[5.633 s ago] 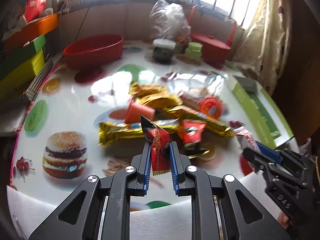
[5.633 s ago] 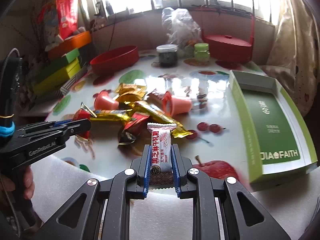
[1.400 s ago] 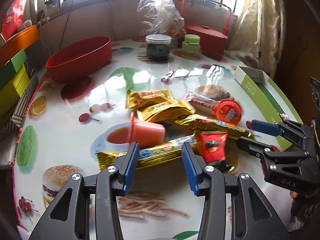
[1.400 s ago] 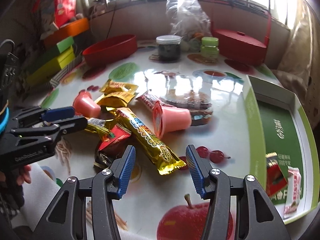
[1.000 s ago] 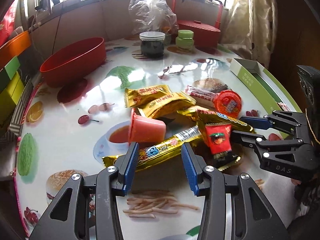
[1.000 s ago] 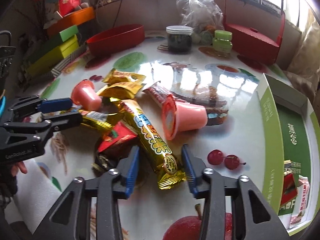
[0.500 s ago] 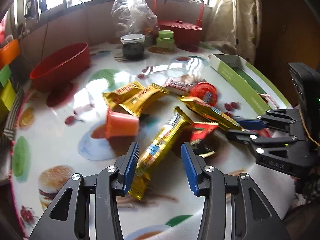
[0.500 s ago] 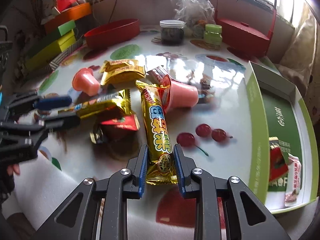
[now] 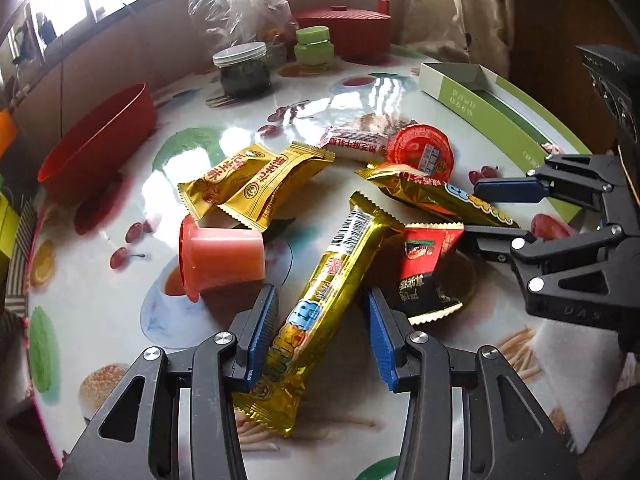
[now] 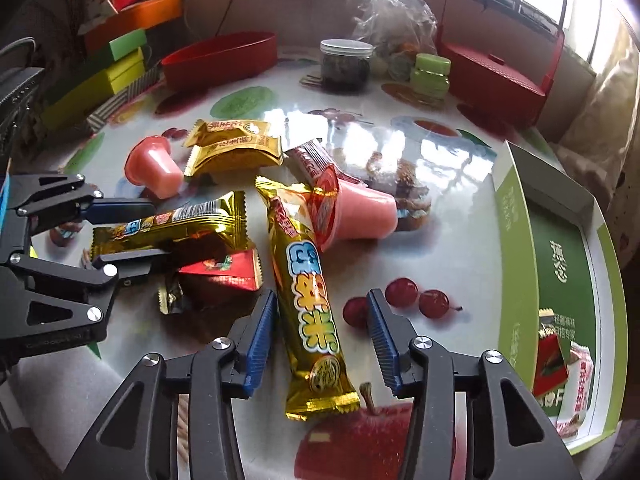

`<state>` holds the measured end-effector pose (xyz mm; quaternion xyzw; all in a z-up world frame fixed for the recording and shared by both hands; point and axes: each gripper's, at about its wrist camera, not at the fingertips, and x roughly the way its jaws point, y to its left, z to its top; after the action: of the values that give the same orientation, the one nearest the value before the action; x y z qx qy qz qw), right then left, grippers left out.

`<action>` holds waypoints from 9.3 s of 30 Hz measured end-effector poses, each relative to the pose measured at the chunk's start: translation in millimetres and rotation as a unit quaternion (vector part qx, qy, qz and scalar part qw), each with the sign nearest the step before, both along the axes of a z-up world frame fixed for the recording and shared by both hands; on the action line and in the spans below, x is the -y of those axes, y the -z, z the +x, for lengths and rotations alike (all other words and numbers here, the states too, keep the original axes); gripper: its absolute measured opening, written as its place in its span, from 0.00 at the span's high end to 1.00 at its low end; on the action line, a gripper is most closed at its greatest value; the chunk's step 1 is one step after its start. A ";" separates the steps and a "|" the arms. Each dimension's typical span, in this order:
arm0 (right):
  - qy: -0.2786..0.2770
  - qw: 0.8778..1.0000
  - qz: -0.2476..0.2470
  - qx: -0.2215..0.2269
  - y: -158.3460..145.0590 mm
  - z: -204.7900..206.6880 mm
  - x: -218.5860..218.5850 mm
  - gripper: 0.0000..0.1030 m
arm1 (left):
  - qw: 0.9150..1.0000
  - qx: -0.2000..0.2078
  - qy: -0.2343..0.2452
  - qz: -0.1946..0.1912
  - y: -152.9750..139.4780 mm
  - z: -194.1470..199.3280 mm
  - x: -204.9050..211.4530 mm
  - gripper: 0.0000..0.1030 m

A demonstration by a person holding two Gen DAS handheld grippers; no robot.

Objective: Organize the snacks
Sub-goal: 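Grasp a gold bar with blue lettering with the right tool while the left tool grasps another gold bar, then carry both gold bars into the green box and open both tools to release them, then move both open tools back over the remaining snacks, then grasp a red triangular packet with the right tool while the left tool approaches a pink cup, then lower the left tool around the pink red-lidded cup while the right tool holds the red packet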

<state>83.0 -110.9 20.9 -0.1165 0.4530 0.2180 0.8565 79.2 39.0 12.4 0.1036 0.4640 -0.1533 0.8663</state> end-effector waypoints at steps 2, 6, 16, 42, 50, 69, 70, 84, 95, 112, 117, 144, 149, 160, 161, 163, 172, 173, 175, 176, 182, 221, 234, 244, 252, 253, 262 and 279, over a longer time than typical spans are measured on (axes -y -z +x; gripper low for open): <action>0.000 1.000 0.002 0.000 0.2 0.7 -0.6 0.56 | 1.000 0.000 -0.002 -0.002 0.0 0.4 0.5 0.56; 0.002 1.000 0.007 0.000 0.5 1.2 -1.0 0.56 | 1.000 0.000 -0.004 -0.005 -0.1 3.0 1.0 0.56; 0.007 1.000 0.018 -0.002 -0.8 -2.1 0.0 0.72 | 1.000 0.001 -0.011 -0.019 -1.9 1.2 -1.4 0.77; 0.010 0.998 0.060 0.025 -30.3 -27.7 3.9 0.79 | 0.998 0.044 -0.030 -0.044 -42.2 -23.0 1.3 0.77; 0.019 0.996 0.074 0.042 -45.6 -37.1 14.3 0.79 | 0.997 0.058 -0.022 -0.045 -54.5 -28.1 12.4 0.77; 0.085 0.991 0.083 0.063 -64.5 -41.2 60.4 0.79 | 0.995 0.065 0.006 -0.077 -73.3 -17.1 55.4 0.77; 0.091 0.990 0.083 0.064 -65.3 -40.6 65.0 0.79 | 0.995 0.064 0.008 -0.080 -74.1 -15.4 59.0 0.77; 0.163 0.981 0.072 0.080 -73.4 -35.6 123.5 0.79 | 0.991 0.048 0.045 -0.114 -83.7 9.7 114.0 0.77; 0.228 0.969 0.061 0.068 -64.6 -24.8 170.7 0.79 | 0.984 -0.006 0.073 -0.160 -70.0 36.5 165.6 0.77; 0.263 0.963 0.037 0.039 -31.2 1.1 208.2 0.79 | 0.982 -0.069 0.052 -0.168 -35.6 72.0 210.4 0.77; 0.262 0.964 0.035 0.035 -25.7 4.9 210.3 0.79 | 0.983 -0.078 0.044 -0.159 -27.9 76.5 218.9 0.77; 0.270 0.960 0.043 0.051 -26.4 1.4 212.7 0.63 | 0.978 -0.090 0.047 -0.184 -28.4 73.8 221.7 0.59; 0.275 0.959 0.043 0.059 -33.6 -4.9 211.1 0.58 | 0.979 -0.076 0.050 -0.180 -38.8 64.6 215.9 0.56; 0.265 0.959 0.059 0.081 -55.4 -23.7 189.5 0.56 | 0.987 -0.018 0.030 -0.155 -62.3 35.5 180.1 0.56; 0.263 0.959 0.060 0.083 -56.9 -25.0 186.7 0.56 | 0.988 -0.011 0.027 -0.154 -64.8 32.5 175.5 0.56; 0.259 0.960 0.062 0.085 -59.7 -27.3 181.1 0.56 | 0.987 -0.007 0.020 -0.158 -68.5 28.6 165.8 0.56; 0.238 0.965 0.066 0.095 -70.0 -34.1 157.6 0.55 | 0.988 0.008 0.000 -0.153 -74.4 13.2 138.5 0.56; 0.235 0.965 0.067 0.096 -71.1 -34.9 155.2 0.55 | 0.988 0.009 -0.001 -0.154 -74.9 12.1 136.0 0.56; 0.229 0.966 0.067 0.097 -72.7 -36.2 150.7 0.55 | 0.989 0.019 -0.008 -0.149 -76.5 8.6 130.6 0.56; 0.226 0.967 0.068 0.097 -73.4 -36.4 148.3 0.55 | 0.989 0.024 -0.008 -0.144 -77.1 7.1 129.1 0.56; 0.203 0.971 0.075 0.097 -74.1 -37.7 130.6 0.55 | 0.990 0.037 -0.017 -0.132 -75.7 -2.5 110.0 0.56; 0.012 0.992 0.124 -0.036 -8.4 -10.4 -16.1 0.41 | 0.959 0.005 -0.211 -0.187 -11.9 1.9 -77.8 0.55; -0.010 0.990 0.133 -0.035 -8.7 -6.9 -32.7 0.39 | 0.946 -0.014 -0.233 -0.225 -7.7 27.2 -84.9 0.55; -0.025 0.993 0.111 -0.035 -2.6 -2.3 -49.7 0.39 | 0.946 -0.026 -0.231 -0.225 -5.9 43.6 -71.5 0.55; -0.012 0.996 0.089 -0.020 -1.9 -1.7 -46.0 0.61 | 0.956 -0.014 -0.224 -0.189 -9.1 47.7 -60.6 0.55; -0.009 0.995 0.092 -0.021 -1.6 -0.9 -43.3 0.63 | 0.956 -0.014 -0.224 -0.189 -9.1 48.0 -60.7 0.55; -0.002 0.994 0.103 -0.025 -1.7 -2.4 -37.6 0.79 | 0.959 0.006 -0.217 -0.181 -12.5 43.5 -59.2 0.63; 0.009 0.993 0.117 -0.016 -8.0 -10.0 -26.4 0.81 | 0.963 0.035 -0.203 -0.175 -22.1 28.6 -54.9 0.92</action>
<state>73.0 -84.5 28.9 -0.0077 0.4390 0.2636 0.8589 107.9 93.9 34.4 -0.1408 0.4109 -0.0493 0.8994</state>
